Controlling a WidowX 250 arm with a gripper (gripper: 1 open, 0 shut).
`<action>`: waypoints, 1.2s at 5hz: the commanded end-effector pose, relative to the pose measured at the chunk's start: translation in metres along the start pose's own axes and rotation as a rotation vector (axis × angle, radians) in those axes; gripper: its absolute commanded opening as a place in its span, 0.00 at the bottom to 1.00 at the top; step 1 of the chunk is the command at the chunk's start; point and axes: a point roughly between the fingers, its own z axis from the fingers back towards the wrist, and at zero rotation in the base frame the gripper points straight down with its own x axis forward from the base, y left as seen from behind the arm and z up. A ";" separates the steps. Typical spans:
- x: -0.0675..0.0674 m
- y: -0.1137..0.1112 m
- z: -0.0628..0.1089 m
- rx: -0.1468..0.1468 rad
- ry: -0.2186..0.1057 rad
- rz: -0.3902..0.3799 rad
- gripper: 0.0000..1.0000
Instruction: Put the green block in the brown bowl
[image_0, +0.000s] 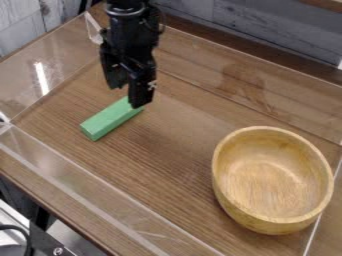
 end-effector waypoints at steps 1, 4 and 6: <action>0.000 0.010 0.005 0.033 -0.051 -0.011 1.00; 0.004 0.017 -0.021 0.017 -0.067 -0.026 1.00; 0.007 0.021 -0.036 0.007 -0.071 -0.028 1.00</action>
